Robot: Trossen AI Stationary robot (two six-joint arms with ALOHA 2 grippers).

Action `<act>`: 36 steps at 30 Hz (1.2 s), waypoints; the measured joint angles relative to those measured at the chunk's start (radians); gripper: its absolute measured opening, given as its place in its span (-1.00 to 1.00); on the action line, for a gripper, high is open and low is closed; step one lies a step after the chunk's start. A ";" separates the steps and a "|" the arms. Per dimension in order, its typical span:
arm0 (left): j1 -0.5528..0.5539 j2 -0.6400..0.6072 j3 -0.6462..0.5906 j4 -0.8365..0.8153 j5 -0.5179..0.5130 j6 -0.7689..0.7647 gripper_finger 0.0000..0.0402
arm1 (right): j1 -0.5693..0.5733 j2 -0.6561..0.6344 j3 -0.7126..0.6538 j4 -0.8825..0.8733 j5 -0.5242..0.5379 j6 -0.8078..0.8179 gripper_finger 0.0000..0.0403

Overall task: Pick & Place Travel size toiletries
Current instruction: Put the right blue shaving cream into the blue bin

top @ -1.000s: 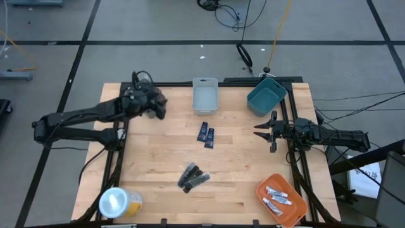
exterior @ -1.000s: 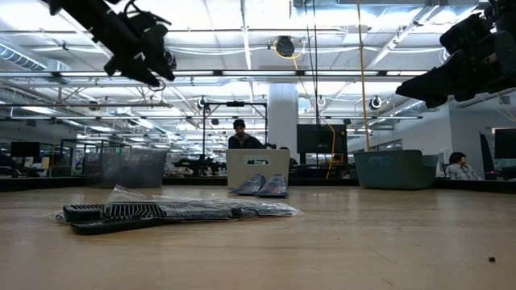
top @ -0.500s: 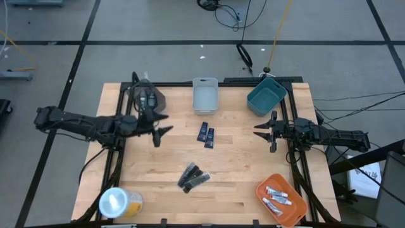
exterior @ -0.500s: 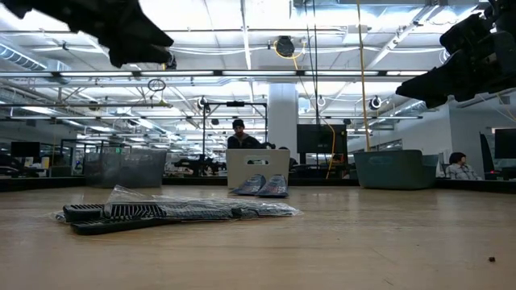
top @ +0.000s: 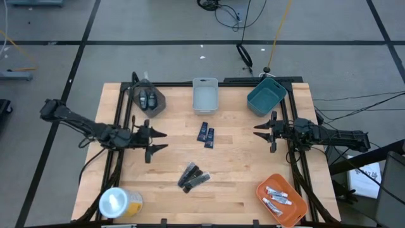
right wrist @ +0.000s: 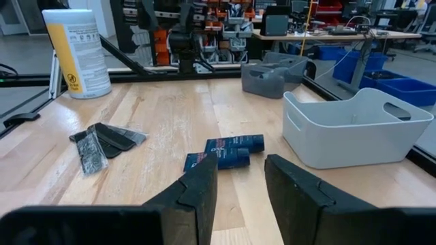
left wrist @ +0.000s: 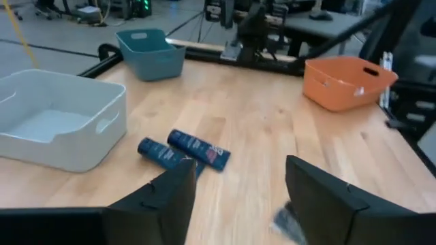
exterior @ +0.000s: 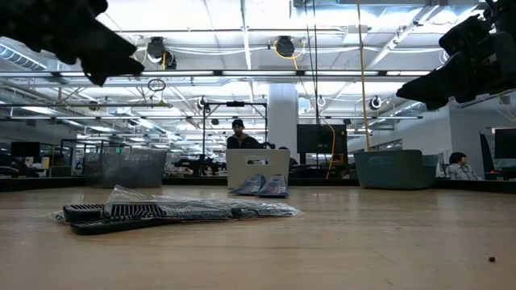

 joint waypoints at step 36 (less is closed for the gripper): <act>-0.150 -0.429 -0.267 -0.127 -0.116 -0.081 -0.49 | 0.000 0.833 0.211 0.528 0.053 -0.101 0.08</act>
